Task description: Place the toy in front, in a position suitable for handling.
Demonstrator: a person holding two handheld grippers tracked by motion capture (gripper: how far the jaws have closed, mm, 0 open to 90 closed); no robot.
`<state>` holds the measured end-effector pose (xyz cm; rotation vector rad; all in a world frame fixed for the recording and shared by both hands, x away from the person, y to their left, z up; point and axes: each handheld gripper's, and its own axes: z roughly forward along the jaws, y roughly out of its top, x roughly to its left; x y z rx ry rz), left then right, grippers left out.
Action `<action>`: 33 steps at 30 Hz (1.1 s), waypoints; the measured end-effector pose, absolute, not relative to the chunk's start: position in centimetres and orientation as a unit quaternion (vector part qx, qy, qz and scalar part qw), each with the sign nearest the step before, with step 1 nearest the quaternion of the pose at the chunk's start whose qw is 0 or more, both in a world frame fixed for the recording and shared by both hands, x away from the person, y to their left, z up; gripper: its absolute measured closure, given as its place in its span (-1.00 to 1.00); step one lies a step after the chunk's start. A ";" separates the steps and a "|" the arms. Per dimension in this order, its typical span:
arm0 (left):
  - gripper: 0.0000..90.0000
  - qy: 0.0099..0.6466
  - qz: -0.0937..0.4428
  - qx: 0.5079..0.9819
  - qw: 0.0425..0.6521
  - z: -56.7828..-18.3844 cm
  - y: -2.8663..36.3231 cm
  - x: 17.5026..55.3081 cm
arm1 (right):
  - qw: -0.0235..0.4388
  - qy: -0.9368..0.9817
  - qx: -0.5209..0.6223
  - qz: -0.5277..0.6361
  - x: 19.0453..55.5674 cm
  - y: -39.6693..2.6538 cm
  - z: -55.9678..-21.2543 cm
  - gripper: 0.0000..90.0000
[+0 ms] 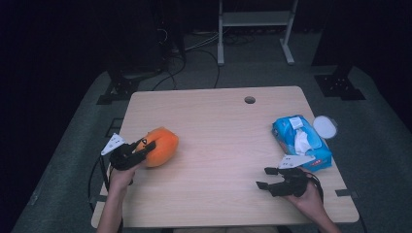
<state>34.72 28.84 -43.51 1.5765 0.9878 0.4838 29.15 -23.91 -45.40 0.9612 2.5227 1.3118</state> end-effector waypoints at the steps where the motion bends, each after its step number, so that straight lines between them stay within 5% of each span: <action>1: 0.21 0.420 0.209 0.669 0.577 -43.3 28.8 34.6 | 0.070 0.838 0.320 0.436 29.1 -23.9 -45.4 -0.28; 21: 0.21 0.298 0.196 0.698 0.621 -38.6 21.9 32.0 | 0.073 0.837 0.321 0.438 29.2 -24.0 -45.3 -0.28; 33: 0.21 0.244 0.152 0.739 0.610 -39.6 15.7 31.0 | 0.080 0.833 0.326 0.440 29.2 -24.6 -45.0 -0.29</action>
